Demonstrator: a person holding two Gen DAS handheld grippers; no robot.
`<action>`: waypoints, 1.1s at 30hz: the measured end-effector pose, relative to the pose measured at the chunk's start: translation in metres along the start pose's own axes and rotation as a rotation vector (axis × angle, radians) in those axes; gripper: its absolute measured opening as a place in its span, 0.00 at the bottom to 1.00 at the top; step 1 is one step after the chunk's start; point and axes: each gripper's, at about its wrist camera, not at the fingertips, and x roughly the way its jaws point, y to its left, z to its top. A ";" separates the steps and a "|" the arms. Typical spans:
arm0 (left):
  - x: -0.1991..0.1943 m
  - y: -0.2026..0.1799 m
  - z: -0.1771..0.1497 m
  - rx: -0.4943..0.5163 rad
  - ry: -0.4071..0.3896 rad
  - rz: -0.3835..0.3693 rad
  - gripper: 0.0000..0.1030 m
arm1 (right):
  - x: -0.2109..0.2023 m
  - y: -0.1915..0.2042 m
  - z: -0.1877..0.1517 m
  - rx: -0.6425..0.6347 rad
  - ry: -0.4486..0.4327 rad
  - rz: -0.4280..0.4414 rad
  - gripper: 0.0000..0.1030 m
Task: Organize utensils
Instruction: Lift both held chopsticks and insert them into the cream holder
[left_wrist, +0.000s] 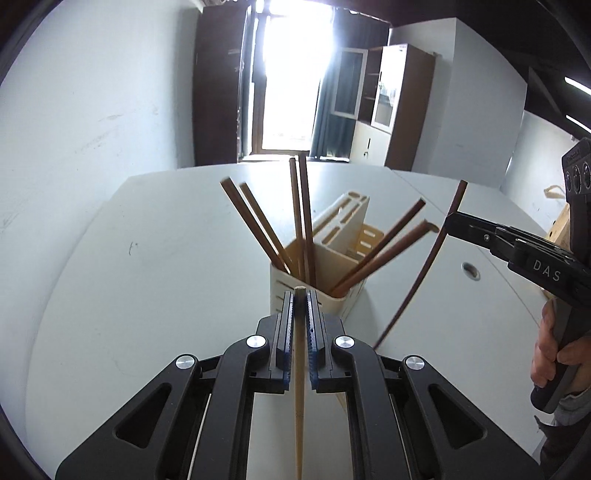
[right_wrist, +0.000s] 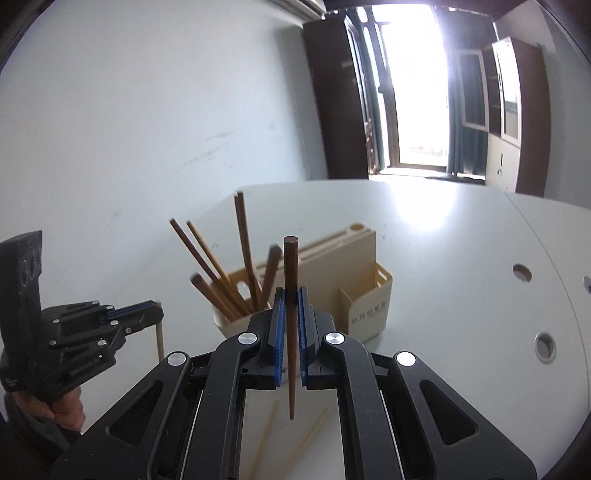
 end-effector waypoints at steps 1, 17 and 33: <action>-0.008 0.003 0.007 -0.003 -0.028 0.007 0.06 | -0.006 0.003 0.010 -0.006 -0.033 0.004 0.07; -0.024 -0.019 0.142 0.027 -0.210 -0.020 0.06 | -0.027 0.007 0.101 0.049 -0.263 0.105 0.07; -0.007 -0.036 0.143 -0.021 -0.477 -0.096 0.06 | -0.007 0.013 0.044 -0.015 -0.157 0.041 0.07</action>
